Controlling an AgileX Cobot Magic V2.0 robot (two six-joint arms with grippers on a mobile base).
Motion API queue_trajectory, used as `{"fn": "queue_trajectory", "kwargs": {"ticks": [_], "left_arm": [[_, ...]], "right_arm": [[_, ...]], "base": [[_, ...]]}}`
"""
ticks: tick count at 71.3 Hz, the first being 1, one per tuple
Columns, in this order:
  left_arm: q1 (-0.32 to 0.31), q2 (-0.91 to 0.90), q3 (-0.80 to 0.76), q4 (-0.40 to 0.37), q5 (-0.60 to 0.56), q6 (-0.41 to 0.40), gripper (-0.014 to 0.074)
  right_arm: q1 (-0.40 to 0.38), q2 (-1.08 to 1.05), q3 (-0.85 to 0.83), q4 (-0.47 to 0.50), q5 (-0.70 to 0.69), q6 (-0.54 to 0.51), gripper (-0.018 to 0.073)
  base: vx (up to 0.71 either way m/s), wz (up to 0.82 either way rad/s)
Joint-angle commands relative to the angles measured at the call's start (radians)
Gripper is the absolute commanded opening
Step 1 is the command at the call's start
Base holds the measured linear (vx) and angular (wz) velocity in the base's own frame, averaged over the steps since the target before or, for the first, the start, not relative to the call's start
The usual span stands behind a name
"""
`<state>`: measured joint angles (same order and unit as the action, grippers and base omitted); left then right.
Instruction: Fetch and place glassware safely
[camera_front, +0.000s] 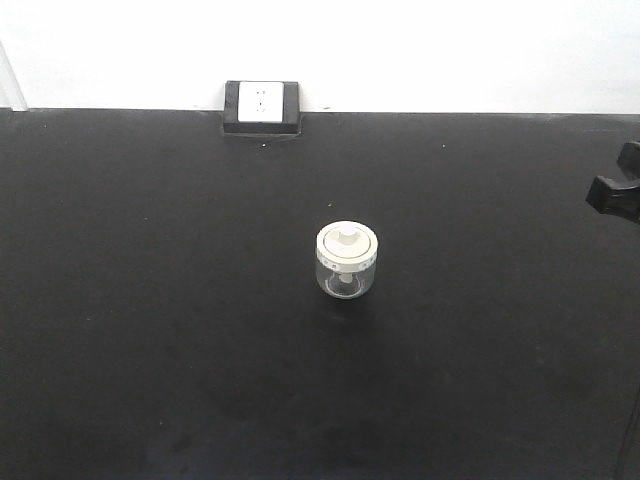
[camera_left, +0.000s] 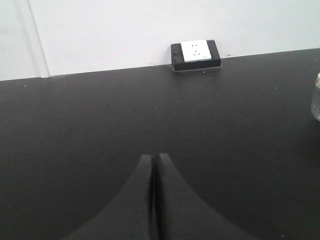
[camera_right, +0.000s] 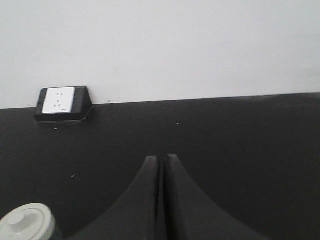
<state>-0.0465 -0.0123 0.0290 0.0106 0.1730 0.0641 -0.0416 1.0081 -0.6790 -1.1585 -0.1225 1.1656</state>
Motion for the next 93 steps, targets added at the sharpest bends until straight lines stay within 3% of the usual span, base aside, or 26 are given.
{"fn": "queue_trajectory", "kwargs": {"ticks": [1,12,19,25,31,59,93], "left_arm": [[0.003,-0.012,0.027,-0.011,-0.071,-0.003,0.0003],[0.003,-0.012,0.027,-0.011,-0.071,-0.003,0.0003],[0.003,-0.012,0.027,-0.011,-0.071,-0.003,0.0003],[0.003,-0.012,0.027,-0.011,-0.071,-0.003,0.0003],[0.003,-0.012,0.027,-0.011,-0.071,-0.003,0.0003],[0.003,-0.012,0.027,-0.011,-0.071,-0.003,0.0003],[0.003,-0.012,0.027,-0.011,-0.071,-0.003,0.0003]], "right_arm": [[-0.001,-0.015,-0.030,0.245,-0.004,-0.280,0.0000],[-0.001,-0.044,-0.030,0.667,0.072,-0.704,0.0000],[-0.001,-0.094,-0.030,0.868,0.144,-0.952,0.0000],[-0.001,-0.134,-0.022,0.979,0.197,-1.124,0.0000],[-0.001,-0.180,0.022,1.022,0.188,-1.206,0.0000],[-0.004,-0.548,0.399,1.027,0.154,-1.147,0.0000],[-0.004,-0.943,0.723,1.024,0.154,-1.148,0.0000]], "base": [[0.00,0.00],[0.00,0.00],[0.00,0.00],[0.00,0.00],[0.00,0.00],[0.00,0.00],[0.00,0.00]]}}
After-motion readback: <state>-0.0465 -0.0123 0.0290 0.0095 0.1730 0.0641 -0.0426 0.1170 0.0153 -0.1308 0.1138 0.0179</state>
